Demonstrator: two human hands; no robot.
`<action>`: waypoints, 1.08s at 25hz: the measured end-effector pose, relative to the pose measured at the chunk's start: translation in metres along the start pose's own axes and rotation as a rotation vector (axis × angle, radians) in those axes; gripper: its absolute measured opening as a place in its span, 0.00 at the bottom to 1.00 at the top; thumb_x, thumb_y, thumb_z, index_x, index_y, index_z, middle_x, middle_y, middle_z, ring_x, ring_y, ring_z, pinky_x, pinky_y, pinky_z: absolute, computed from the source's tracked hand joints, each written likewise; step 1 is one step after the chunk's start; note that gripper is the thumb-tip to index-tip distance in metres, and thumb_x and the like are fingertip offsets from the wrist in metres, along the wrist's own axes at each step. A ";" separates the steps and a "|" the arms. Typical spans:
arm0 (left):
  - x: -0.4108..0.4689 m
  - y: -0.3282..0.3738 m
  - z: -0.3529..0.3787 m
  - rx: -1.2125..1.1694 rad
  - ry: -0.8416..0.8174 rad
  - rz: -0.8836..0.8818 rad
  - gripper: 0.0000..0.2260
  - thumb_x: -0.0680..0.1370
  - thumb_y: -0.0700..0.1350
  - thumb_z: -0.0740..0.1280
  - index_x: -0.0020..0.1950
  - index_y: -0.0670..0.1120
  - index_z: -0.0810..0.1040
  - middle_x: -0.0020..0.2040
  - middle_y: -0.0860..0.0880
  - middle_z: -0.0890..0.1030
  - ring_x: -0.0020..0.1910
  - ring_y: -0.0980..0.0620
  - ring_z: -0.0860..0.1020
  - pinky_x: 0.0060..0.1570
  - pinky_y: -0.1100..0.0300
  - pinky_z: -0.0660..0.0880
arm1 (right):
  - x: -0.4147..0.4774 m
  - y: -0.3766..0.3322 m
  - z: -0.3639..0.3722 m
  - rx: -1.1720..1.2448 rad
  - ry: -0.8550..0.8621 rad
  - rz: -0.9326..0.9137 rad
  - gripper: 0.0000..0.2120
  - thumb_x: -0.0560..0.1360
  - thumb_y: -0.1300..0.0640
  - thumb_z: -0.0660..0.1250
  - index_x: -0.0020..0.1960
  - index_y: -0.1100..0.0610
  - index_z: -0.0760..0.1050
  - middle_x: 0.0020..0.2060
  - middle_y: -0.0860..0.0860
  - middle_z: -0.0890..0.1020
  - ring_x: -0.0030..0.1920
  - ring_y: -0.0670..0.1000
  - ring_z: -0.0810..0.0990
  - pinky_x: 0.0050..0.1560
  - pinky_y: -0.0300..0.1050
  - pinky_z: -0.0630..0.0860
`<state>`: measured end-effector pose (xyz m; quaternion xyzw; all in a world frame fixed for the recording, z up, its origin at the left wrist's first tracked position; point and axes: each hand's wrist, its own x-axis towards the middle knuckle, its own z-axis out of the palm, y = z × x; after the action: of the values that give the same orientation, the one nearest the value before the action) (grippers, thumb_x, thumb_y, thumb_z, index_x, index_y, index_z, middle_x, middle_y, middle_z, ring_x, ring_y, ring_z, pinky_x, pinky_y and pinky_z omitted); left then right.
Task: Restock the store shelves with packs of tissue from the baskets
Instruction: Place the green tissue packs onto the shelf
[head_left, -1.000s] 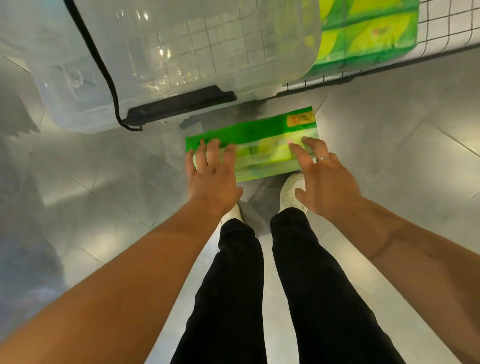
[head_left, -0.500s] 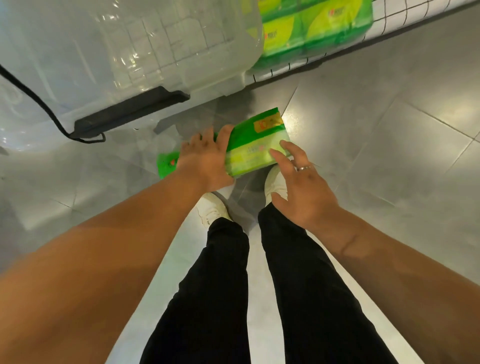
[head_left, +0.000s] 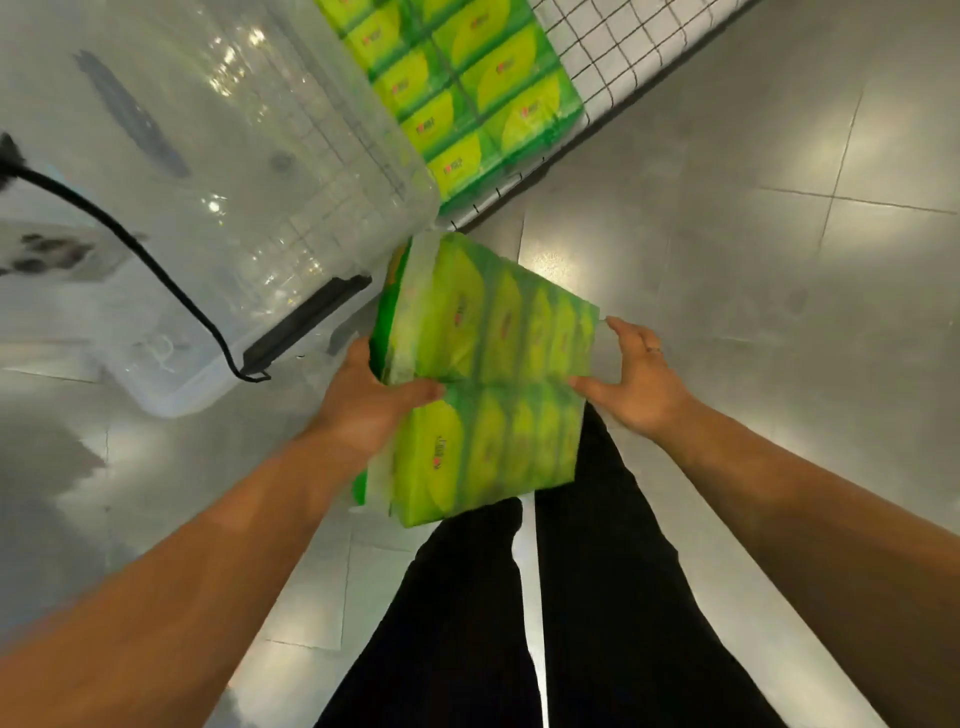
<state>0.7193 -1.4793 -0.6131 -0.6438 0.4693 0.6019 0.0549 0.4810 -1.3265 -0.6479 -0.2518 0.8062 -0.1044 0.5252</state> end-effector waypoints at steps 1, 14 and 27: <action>-0.015 0.007 -0.003 -0.048 -0.053 -0.011 0.38 0.56 0.46 0.82 0.62 0.52 0.69 0.53 0.51 0.80 0.52 0.49 0.80 0.51 0.50 0.78 | -0.016 -0.001 -0.005 0.068 0.041 0.035 0.43 0.72 0.46 0.72 0.78 0.51 0.51 0.74 0.56 0.57 0.73 0.55 0.60 0.70 0.46 0.58; -0.164 0.083 -0.048 -0.079 -0.354 0.183 0.46 0.50 0.47 0.83 0.66 0.45 0.72 0.56 0.42 0.82 0.51 0.41 0.82 0.43 0.48 0.80 | -0.192 0.038 -0.012 0.666 0.201 0.252 0.47 0.67 0.39 0.73 0.77 0.49 0.52 0.72 0.53 0.66 0.68 0.56 0.69 0.61 0.53 0.74; -0.261 0.158 0.112 0.132 -0.627 0.150 0.43 0.57 0.46 0.77 0.71 0.49 0.68 0.59 0.43 0.81 0.51 0.46 0.83 0.42 0.52 0.80 | -0.352 0.160 -0.102 1.340 0.469 0.185 0.41 0.58 0.43 0.80 0.65 0.52 0.67 0.54 0.51 0.81 0.50 0.51 0.82 0.44 0.48 0.80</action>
<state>0.5754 -1.3553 -0.3495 -0.3857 0.5136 0.7416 0.1936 0.4551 -1.0187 -0.3946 0.2237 0.6784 -0.5836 0.3863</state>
